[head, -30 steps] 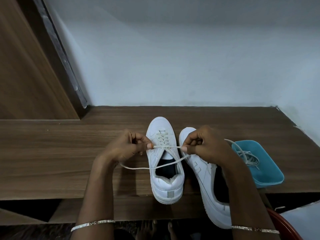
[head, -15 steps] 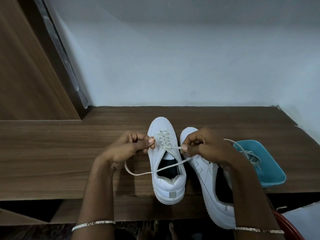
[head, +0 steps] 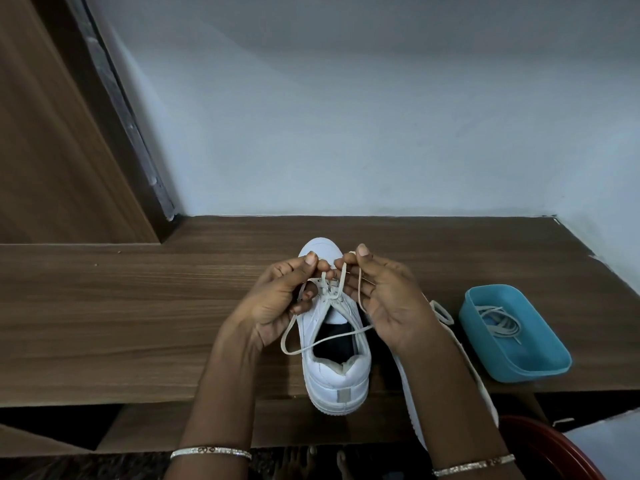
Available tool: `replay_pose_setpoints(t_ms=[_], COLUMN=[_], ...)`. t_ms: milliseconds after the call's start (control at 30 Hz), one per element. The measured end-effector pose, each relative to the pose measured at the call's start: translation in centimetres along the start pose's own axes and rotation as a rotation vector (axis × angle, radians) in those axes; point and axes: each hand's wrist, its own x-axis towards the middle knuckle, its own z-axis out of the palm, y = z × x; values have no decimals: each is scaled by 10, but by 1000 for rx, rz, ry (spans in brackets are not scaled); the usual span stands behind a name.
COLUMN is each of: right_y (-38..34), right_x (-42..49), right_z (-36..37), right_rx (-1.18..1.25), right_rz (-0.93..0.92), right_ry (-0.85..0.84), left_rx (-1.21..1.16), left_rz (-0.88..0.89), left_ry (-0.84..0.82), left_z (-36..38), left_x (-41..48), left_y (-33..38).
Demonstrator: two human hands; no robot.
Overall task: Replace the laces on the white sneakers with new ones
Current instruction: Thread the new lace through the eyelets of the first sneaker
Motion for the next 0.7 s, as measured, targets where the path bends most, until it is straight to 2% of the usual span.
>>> replay_pose_setpoints(t_ms=[267,433,700], right_y=[10,11,15], right_x=[6,3,2], right_z=[1,-2,2], right_rx=[106,137,119], right_rz=[90,65,37], right_ry=[71,38,-41], left_rx=[-128,-127,-82], left_rz=[-61,-79,-74], left_ry=[-84,-47,-81], left_z=[2,5,-2], left_x=[1,5,3], left_y=[-5,-9,-6])
